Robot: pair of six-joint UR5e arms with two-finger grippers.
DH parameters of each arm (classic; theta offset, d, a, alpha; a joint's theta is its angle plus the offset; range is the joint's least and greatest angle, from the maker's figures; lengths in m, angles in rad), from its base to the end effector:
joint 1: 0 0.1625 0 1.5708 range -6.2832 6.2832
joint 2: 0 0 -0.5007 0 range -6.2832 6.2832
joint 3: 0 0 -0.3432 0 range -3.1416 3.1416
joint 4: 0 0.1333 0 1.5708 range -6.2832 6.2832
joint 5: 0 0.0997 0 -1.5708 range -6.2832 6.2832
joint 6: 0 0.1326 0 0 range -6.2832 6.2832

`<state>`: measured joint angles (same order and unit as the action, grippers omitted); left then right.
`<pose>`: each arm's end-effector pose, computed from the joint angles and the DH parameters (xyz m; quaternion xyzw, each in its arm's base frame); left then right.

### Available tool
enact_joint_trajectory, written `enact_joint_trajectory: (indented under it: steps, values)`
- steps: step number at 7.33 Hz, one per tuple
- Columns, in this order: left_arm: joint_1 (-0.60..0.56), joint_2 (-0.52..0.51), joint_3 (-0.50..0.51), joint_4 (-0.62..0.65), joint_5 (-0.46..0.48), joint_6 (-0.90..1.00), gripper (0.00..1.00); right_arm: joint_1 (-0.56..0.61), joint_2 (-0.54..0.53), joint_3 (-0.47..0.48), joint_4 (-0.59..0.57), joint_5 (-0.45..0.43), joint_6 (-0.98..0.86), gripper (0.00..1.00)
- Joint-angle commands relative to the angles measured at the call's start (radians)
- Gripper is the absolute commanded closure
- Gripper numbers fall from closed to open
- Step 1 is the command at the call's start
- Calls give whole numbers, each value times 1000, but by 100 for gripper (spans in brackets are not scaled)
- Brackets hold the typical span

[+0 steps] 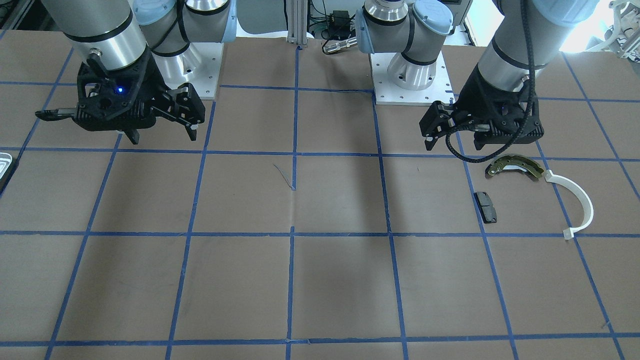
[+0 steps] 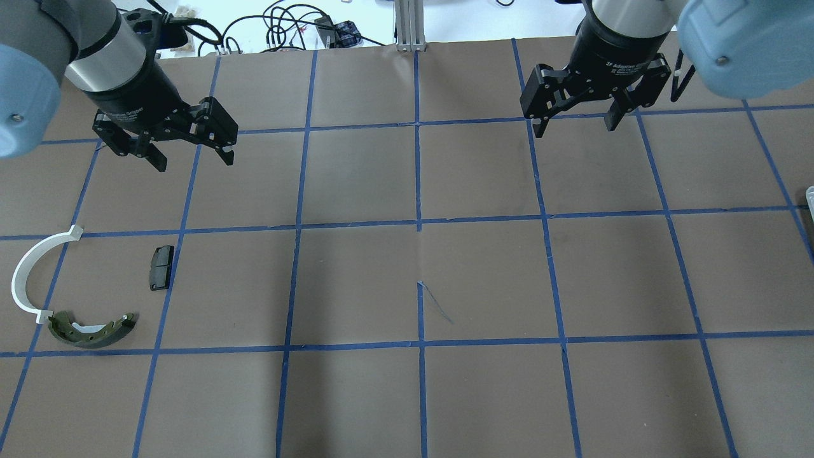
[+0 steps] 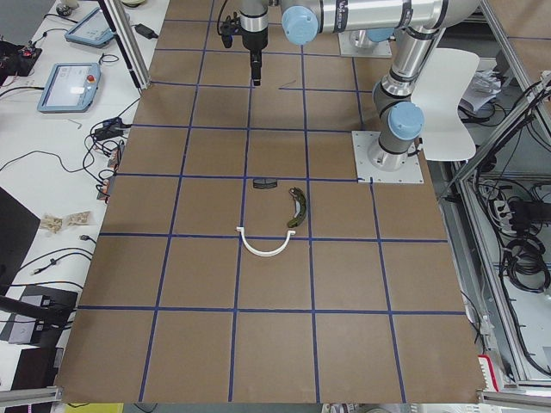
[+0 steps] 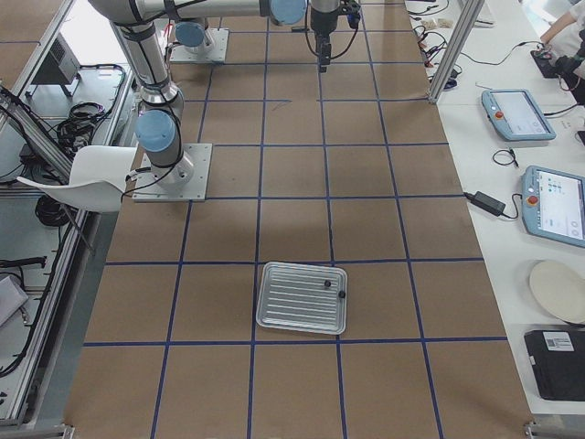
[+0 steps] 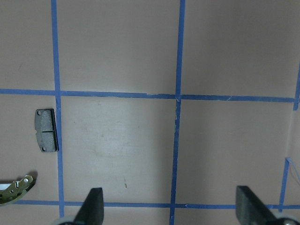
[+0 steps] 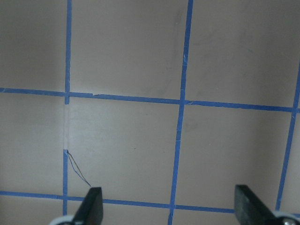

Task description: Place bearing gear from tray to pile

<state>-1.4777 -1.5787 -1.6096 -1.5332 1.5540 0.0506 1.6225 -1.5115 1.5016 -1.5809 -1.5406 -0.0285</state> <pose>-0.0935 -0.4559 0.5137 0.0213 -0.9997 -0.0039 0.0087 0.1617 -0.4675 0.5352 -0.0402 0.9990 -0.0098 0.0152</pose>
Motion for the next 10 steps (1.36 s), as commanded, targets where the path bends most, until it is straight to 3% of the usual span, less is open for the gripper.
enact_joint_trajectory:
  steps: [1,4,5,8,9,10]
  values:
    - [2,2,2,-5,0,2,0,0,-10,-6,1,-6,-2,0]
    - [10,-3,-1,-4,43,2,0,-54,5,11,-8,-12,-7,0]
    - [10,-12,0,-1,34,2,0,-144,5,14,8,-13,-19,0]
    - [-3,19,-1,-16,32,-9,0,-446,55,54,-13,-15,-290,0]
    - [-1,5,-1,-16,28,-11,0,-534,115,55,-14,-15,-370,0]
    - [-6,22,0,-18,29,-14,0,-620,188,55,-92,-21,-474,0]
